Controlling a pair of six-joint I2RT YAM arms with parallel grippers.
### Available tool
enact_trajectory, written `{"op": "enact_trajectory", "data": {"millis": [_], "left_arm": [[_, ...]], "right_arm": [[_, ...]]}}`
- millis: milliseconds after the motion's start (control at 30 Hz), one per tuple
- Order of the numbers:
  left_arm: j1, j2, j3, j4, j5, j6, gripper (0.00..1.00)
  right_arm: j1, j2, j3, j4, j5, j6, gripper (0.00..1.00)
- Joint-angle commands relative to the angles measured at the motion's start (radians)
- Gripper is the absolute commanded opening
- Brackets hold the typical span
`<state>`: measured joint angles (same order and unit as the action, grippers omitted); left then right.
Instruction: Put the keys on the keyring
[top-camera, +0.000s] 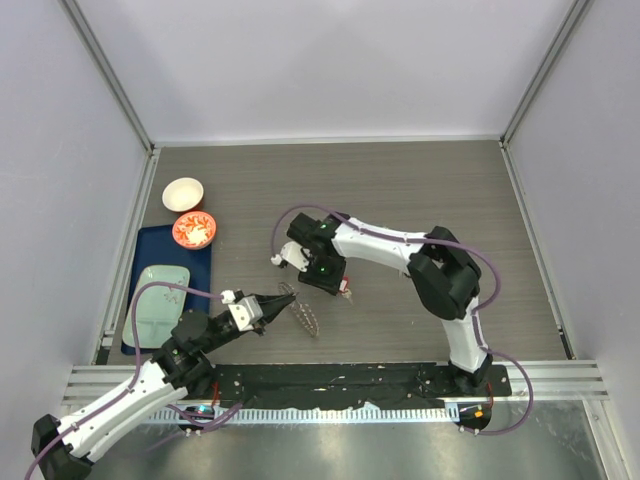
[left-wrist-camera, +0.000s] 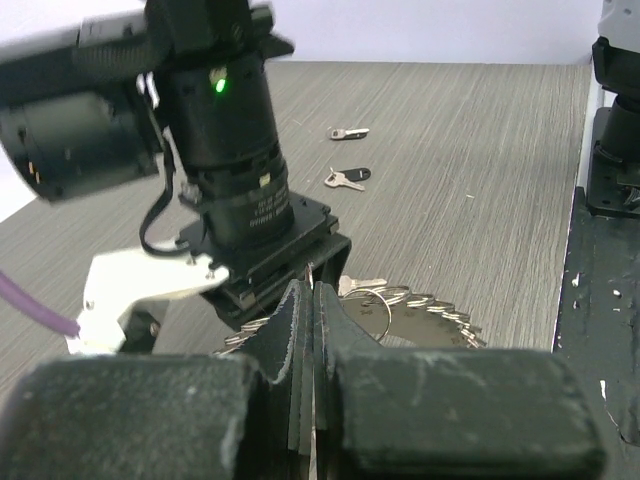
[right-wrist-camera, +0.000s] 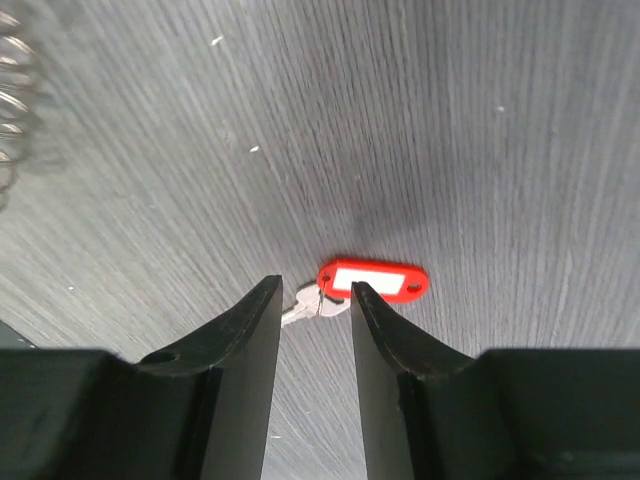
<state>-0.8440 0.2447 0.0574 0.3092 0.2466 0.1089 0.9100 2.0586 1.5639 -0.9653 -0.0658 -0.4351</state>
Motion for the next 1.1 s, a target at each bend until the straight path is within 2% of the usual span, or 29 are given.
{"op": "enact_trajectory", "data": {"millis": [0, 67, 167, 200, 267, 300, 367, 433, 500, 533, 800, 1067], "left_arm": [[-0.001, 0.002, 0.012, 0.090, 0.010, -0.003, 0.00], [0.000, 0.004, 0.012, 0.090, 0.008, -0.002, 0.00], [0.000, 0.004, 0.012, 0.091, 0.008, -0.002, 0.00], [0.000, 0.005, 0.010, 0.091, 0.005, -0.002, 0.00], [0.000, 0.004, 0.010, 0.093, 0.005, -0.002, 0.00], [-0.001, 0.007, 0.010, 0.093, 0.005, -0.002, 0.00], [-0.001, 0.005, 0.010, 0.094, 0.008, -0.003, 0.00], [0.000, 0.002, 0.010, 0.096, 0.006, -0.005, 0.00], [0.000, 0.002, 0.009, 0.096, 0.003, -0.005, 0.00], [0.000, 0.002, 0.007, 0.097, 0.003, -0.005, 0.00], [0.000, 0.022, 0.010, 0.103, 0.005, -0.005, 0.00], [0.000, 0.045, 0.010, 0.111, 0.006, -0.003, 0.00]], "right_arm": [[0.006, -0.211, -0.097, 0.118, -0.009, 0.042, 0.41], [0.004, -0.320, -0.165, 0.232, -0.005, 0.062, 0.41], [0.003, -0.484, -0.338, 0.428, 0.007, 0.102, 0.41], [0.001, -0.526, -0.443, 0.488, 0.014, 0.113, 0.41], [-0.005, -0.653, -0.555, 0.685, 0.024, 0.160, 0.41], [-0.017, -0.695, -0.676, 0.758, 0.023, 0.177, 0.41], [-0.026, -0.818, -0.810, 1.010, 0.020, 0.217, 0.40], [-0.036, -0.882, -0.993, 1.240, 0.009, 0.223, 0.38], [-0.037, -0.929, -1.127, 1.364, 0.026, 0.237, 0.37], [-0.043, -0.933, -1.157, 1.443, 0.032, 0.248, 0.36], [-0.071, -0.809, -1.277, 1.713, -0.002, 0.283, 0.36], [-0.100, -0.698, -1.283, 1.792, -0.052, 0.289, 0.37]]}}
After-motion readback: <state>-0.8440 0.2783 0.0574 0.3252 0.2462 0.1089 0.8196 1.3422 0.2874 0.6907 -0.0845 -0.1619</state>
